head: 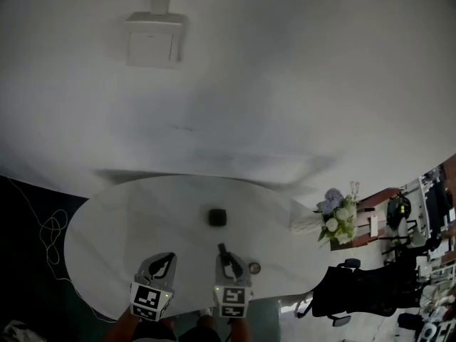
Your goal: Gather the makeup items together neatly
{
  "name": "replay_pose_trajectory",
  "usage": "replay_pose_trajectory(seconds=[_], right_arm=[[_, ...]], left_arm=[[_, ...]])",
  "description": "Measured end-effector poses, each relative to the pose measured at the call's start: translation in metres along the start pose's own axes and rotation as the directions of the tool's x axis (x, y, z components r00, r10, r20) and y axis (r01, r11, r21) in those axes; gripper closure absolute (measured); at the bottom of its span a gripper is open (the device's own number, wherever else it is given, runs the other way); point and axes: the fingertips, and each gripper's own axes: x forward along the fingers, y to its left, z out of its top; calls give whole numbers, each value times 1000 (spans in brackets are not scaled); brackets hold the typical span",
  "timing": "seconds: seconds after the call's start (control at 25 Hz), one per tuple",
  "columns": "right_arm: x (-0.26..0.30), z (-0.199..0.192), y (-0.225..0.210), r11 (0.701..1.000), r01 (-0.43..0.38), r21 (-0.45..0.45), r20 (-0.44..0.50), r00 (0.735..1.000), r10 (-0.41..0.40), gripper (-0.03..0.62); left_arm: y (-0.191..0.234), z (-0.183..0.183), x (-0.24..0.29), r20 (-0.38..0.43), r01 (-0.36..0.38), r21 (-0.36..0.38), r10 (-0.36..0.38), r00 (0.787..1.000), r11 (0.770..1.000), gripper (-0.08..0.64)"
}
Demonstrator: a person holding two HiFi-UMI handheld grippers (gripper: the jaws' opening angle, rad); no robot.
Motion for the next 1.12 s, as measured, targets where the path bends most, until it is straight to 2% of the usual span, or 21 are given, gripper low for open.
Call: replay_pose_trajectory(seconds=[0.28, 0.56, 0.8, 1.12], right_arm=[[-4, -49, -26, 995, 58, 83, -60, 997, -53, 491], [5, -93, -26, 989, 55, 140, -121, 992, -38, 491], [10, -127, -31, 983, 72, 169, -164, 986, -45, 491], [14, -156, -31, 977, 91, 194, -200, 978, -52, 491]], left_arm=[[-32, -22, 25, -61, 69, 22, -67, 996, 997, 549], [-39, -53, 37, -132, 81, 40, -75, 988, 996, 549], [-49, -73, 46, -170, 106, 26, -100, 980, 994, 549], [-55, -92, 52, -211, 123, 42, -111, 971, 992, 549]])
